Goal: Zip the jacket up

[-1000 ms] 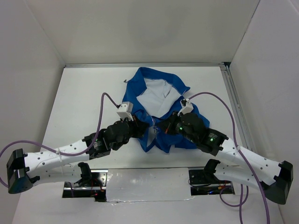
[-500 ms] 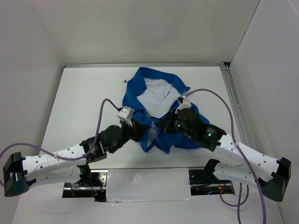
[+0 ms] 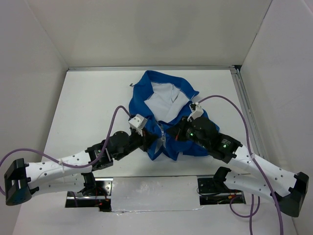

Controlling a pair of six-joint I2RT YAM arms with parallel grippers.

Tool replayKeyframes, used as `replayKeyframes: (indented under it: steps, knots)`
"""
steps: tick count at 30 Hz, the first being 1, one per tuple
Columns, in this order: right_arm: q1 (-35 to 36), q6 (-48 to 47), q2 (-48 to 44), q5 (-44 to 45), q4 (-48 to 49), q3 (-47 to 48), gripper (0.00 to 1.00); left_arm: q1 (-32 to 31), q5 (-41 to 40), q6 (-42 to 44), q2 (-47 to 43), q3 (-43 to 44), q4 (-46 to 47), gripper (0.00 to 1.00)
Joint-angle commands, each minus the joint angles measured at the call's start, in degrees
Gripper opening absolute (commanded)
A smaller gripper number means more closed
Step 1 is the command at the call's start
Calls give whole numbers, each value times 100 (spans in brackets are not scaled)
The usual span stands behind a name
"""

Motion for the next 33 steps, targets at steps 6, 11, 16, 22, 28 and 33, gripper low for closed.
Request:
replayKeyframes:
  steps: [6, 11, 16, 22, 28, 33]
  knots:
    - [-150, -423, -239, -41, 609, 56, 0, -39, 1549, 519, -308, -10, -89, 0]
    - [-466, -556, -231, -357, 706, 92, 0, -30, 2236, 844, -352, -98, -335, 0]
    - [-704, -565, -160, -594, 688, 66, 0, -48, 2581, 959, -440, -169, -387, 0]
    - [-757, -757, -144, -1207, 427, -110, 0, -39, 1058, -178, -56, 259, -1498, 0]
    - [-739, -1065, -11, -1395, 65, -207, 9, -48, 409, -1062, 684, 1192, -2565, 0]
    - [-608, -1338, 59, -1289, -216, -93, 26, -39, 366, -1818, 1186, 2159, -3954, 0]
